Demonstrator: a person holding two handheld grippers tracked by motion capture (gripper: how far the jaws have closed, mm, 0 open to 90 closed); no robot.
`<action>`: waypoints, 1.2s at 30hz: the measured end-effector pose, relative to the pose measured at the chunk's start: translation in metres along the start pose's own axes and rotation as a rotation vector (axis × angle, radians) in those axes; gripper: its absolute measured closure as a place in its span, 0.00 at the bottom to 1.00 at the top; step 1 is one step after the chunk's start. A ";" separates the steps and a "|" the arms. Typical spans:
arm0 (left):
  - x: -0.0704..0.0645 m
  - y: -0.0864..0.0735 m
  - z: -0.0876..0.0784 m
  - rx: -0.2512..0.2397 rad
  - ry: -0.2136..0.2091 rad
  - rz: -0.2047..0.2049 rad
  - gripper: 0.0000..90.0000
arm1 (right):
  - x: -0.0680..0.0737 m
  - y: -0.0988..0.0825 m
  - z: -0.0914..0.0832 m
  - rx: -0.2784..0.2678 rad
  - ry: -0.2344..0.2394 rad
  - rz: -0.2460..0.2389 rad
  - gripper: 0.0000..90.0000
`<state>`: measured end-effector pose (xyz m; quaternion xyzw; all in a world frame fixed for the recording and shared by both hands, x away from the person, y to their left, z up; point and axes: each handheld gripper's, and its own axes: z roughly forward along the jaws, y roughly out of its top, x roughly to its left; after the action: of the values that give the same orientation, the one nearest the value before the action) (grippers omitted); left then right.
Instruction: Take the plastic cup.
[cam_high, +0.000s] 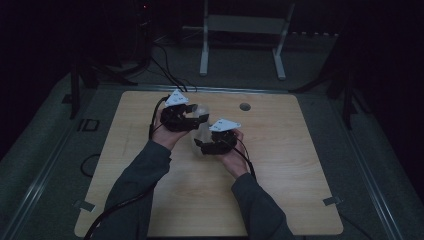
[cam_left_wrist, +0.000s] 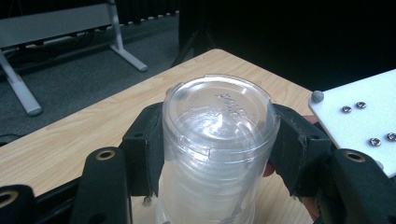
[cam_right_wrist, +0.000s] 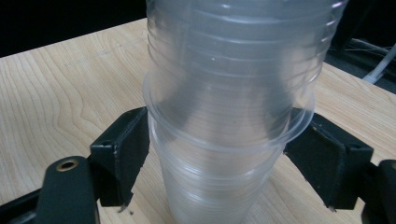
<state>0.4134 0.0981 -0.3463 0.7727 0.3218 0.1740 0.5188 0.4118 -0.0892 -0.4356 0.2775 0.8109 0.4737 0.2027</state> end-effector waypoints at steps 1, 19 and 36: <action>0.000 0.000 0.000 -0.001 0.002 0.001 0.45 | 0.000 0.000 0.000 0.000 0.001 0.000 0.25; -0.001 0.016 -0.016 -0.044 0.003 0.022 0.45 | 0.001 -0.004 -0.006 0.001 0.013 0.005 0.25; 0.001 0.037 -0.037 -0.093 0.008 0.039 0.45 | -0.001 -0.007 -0.030 -0.008 -0.008 0.023 0.24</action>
<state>0.4037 0.1153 -0.2979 0.7532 0.3005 0.2016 0.5493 0.3927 -0.1120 -0.4277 0.2876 0.8050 0.4781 0.2016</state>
